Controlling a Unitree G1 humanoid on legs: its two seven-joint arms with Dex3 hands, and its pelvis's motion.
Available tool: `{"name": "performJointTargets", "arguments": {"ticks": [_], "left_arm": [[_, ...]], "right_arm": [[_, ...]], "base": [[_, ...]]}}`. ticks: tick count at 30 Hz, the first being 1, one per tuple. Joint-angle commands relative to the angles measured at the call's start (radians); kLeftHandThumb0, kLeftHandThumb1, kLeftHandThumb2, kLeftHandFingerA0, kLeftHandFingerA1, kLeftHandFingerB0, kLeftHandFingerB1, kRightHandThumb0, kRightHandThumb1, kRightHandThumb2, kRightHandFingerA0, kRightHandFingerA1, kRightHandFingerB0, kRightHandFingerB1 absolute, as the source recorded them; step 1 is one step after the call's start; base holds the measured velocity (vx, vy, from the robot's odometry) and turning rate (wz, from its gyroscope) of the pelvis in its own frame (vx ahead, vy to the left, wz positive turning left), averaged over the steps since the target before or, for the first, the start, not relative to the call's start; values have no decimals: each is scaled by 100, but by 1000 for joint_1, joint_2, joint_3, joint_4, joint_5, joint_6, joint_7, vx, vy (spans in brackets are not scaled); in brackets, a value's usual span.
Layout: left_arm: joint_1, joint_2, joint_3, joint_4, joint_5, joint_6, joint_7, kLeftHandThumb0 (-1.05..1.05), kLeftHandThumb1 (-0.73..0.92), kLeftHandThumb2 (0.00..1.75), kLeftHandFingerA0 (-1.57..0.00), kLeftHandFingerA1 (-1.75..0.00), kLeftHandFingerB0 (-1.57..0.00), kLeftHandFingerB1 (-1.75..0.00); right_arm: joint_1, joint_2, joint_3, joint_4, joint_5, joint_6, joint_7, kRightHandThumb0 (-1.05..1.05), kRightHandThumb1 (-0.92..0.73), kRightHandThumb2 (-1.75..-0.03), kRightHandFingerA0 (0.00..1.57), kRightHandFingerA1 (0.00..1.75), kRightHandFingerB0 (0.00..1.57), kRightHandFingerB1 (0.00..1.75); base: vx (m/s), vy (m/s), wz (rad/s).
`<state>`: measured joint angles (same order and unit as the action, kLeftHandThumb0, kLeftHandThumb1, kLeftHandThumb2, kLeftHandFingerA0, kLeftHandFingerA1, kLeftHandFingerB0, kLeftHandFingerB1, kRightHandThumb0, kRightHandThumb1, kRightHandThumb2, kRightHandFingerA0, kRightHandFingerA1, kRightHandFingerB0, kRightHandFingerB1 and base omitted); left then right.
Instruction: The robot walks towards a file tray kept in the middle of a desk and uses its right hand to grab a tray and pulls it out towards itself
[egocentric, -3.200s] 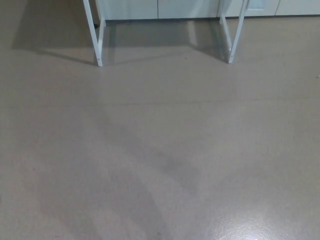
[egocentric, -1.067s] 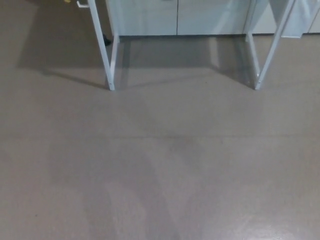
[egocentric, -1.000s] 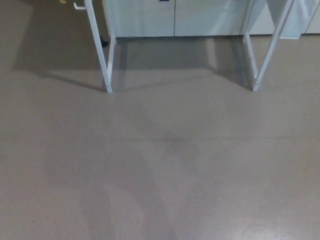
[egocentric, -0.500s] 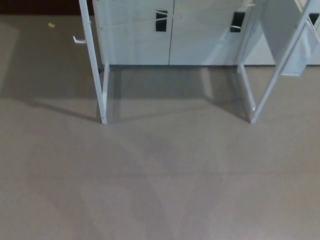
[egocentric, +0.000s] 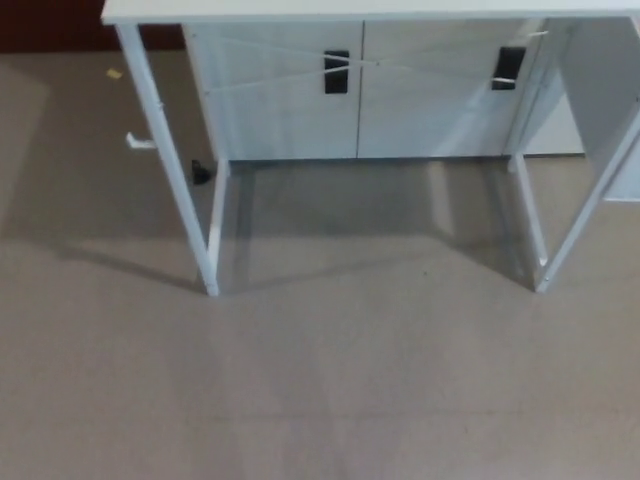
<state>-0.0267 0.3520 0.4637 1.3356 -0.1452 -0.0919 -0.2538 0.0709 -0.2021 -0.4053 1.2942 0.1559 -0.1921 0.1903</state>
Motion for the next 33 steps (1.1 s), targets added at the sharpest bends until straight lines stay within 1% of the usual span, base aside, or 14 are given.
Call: {"name": "performJointTargets", "arguments": {"ticks": [1,5,6,9,10,11,12,18,22,24,26,27,30,33], "left_arm": [[-2,15,22,-4,-36,31,-51,-19,21,94,-31,-58,-14,-51],[2,16,18,-3,-31,29,-59,-19,21,94,-31,-58,-13,-50],[3,17,8,-5,-23,24,-63,-18,23,96,-27,-56,-13,-51],[1,13,6,-5,-24,23,-54,-16,22,95,-21,-54,-15,-51],[3,12,-6,-5,-12,15,-47,-17,22,95,-21,-54,-15,-51],[2,11,-8,-5,-12,15,-37,-16,22,95,-23,-54,-17,-51],[4,9,-8,-5,-14,15,-34,-16,22,95,-23,-55,-18,-52],[4,4,-36,-6,-2,-3,-25,-19,22,95,-19,-53,-18,-52],[4,0,-48,-6,-4,-1,-4,-19,23,95,-21,-54,-18,-52],[3,-2,-49,-7,-8,-3,-2,-20,22,95,-22,-54,-18,-52],[2,-5,-48,-9,-12,-6,-1,-20,22,95,-23,-55,-19,-52],[4,-6,-53,-9,-6,-11,1,-24,22,95,-22,-54,-19,-52],[5,-10,-57,-12,-8,-16,3,-21,24,97,-21,-54,-18,-52],[1,-13,-55,-13,-13,-9,14,-17,23,97,-23,-55,-19,-52]], "right_arm": [[3,-3,-15,10,25,26,10,-30,-53,-56,51,43,34,35],[4,-1,-21,8,31,27,15,-29,-53,-56,52,44,34,35],[2,1,-20,6,29,27,9,-30,-53,-55,52,44,35,36],[-6,-1,-23,7,30,41,1,-30,-52,-55,52,42,36,35],[-5,0,-25,9,32,36,7,-38,-44,-66,49,50,33,42],[-5,2,-29,7,36,37,11,-37,-44,-66,48,50,33,42],[-4,1,-29,6,36,36,17,-30,-52,-55,51,43,35,35],[-8,2,-34,6,38,39,21,-29,-53,-55,46,41,33,35],[-1,2,-28,8,28,39,16,-31,-51,-55,53,43,36,35],[0,4,-36,6,37,38,25,-31,-51,-55,50,43,33,35],[1,5,-36,3,37,38,27,-31,-51,-55,49,42,34,35],[2,5,-37,3,38,39,25,-30,-51,-55,50,43,36,36],[2,8,-35,1,36,41,18,-30,-52,-55,50,43,37,36],[2,8,-29,4,32,41,13,-30,-52,-55,50,42,37,36]], "base": [[529,182,-28],[465,200,-35],[419,169,-3],[309,128,5],[267,69,8],[253,72,6],[249,21,7],[260,-79,13],[227,-141,29],[160,-91,-4],[98,-63,-11],[93,-53,-9],[97,-38,-12],[219,231,-6]]}}
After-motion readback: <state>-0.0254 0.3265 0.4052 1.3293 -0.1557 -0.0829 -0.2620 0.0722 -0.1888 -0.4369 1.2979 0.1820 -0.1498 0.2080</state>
